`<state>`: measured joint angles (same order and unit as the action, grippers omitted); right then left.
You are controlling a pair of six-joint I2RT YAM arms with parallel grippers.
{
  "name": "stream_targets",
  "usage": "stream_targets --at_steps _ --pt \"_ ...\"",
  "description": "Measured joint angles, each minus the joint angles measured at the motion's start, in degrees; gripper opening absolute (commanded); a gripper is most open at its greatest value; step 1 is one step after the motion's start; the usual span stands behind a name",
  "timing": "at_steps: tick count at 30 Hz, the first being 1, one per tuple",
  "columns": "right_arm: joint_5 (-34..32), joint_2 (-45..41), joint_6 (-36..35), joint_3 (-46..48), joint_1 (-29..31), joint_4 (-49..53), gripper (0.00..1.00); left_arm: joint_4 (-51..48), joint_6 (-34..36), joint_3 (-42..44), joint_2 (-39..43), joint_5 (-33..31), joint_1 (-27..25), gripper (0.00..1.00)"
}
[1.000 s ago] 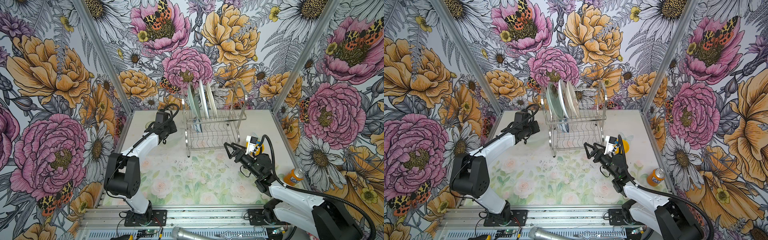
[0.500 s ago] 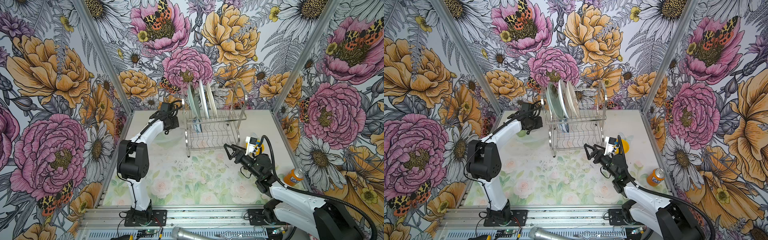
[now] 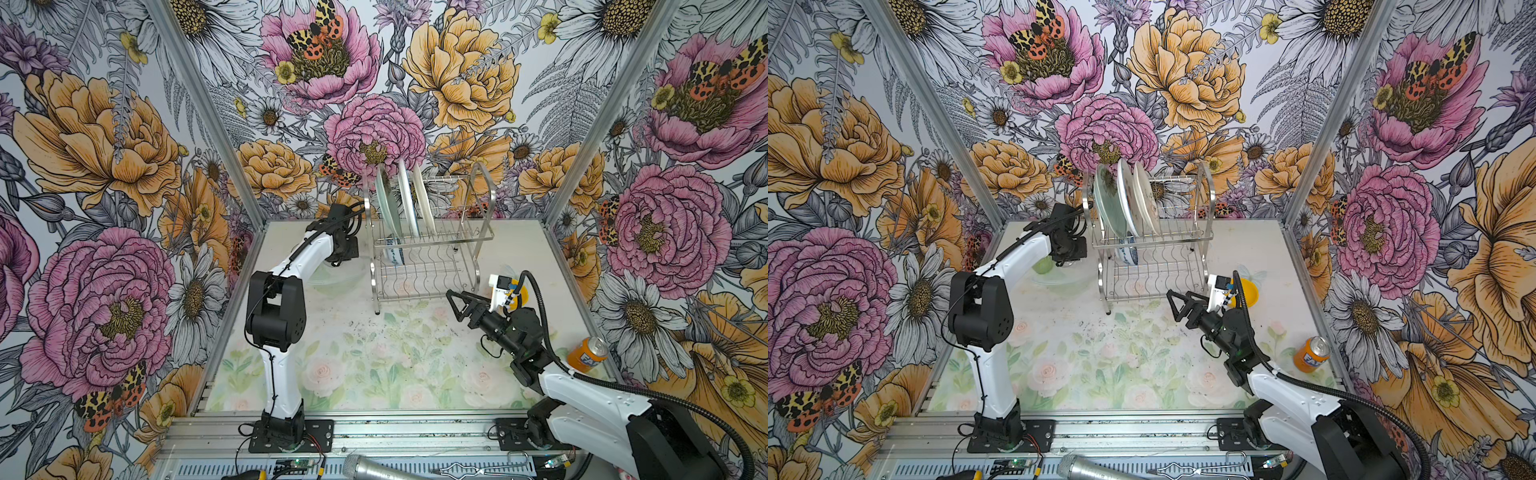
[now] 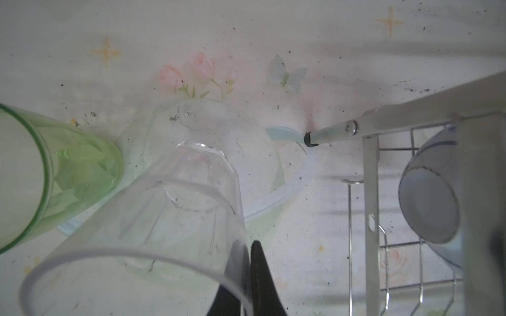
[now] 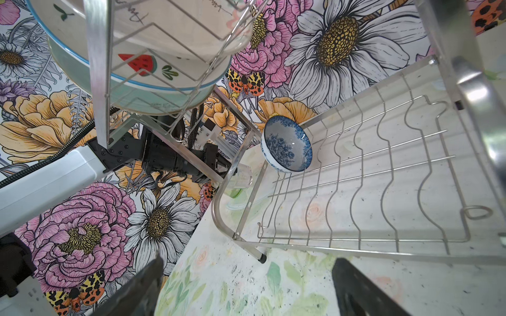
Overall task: Unload the mixed dishes from the dish rack
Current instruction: 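Lower the clear glass onto the table beside the green glass and open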
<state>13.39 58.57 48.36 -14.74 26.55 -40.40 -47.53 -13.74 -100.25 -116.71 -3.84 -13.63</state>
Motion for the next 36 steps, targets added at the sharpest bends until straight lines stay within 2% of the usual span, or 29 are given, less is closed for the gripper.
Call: stream_targets --at_steps 9,10,11,13,16,20,23,25,28,31,36 --pt "0.07 0.00 -0.39 -0.37 0.00 1.66 0.97 -3.74 1.31 -5.25 -5.70 0.74 0.98 0.03" --pt "0.24 0.09 -0.42 -0.55 0.00 1.68 0.97 -4.11 1.33 -5.68 -6.08 0.85 1.11 0.07" --pt "0.42 0.26 -0.39 -0.85 0.00 1.88 0.97 -4.39 1.49 -6.19 -6.43 0.92 1.18 0.19" --pt "0.50 0.70 -0.42 -1.46 0.00 2.01 0.97 -4.83 1.86 -6.67 -6.64 0.92 1.31 0.22" --pt "0.94 1.22 -0.42 -2.05 0.00 2.08 0.97 -5.07 2.19 -7.72 -6.64 0.94 1.44 0.38" --pt "1.51 1.57 -0.42 -2.25 0.00 2.23 0.97 -5.22 2.21 -9.57 -6.64 0.94 1.44 0.41" --pt "1.51 1.57 -0.44 -2.25 0.00 2.56 0.97 -5.22 2.43 -10.78 -6.64 0.98 1.46 0.51" --pt "1.51 1.55 -0.44 -2.25 0.00 2.73 0.97 -5.22 2.78 -11.19 -6.64 1.33 1.57 0.66" --pt "1.49 1.49 -0.76 -2.25 0.00 3.37 0.97 -5.25 2.58 -11.30 -6.64 1.99 1.84 0.78" --pt "1.46 1.31 -1.40 -2.25 0.00 4.20 0.97 -5.25 2.69 -11.30 -6.58 2.25 1.88 0.98" --pt "1.31 1.07 -1.99 -2.25 0.00 5.35 0.99 -5.29 2.32 -11.30 -5.66 2.47 1.88 0.99"
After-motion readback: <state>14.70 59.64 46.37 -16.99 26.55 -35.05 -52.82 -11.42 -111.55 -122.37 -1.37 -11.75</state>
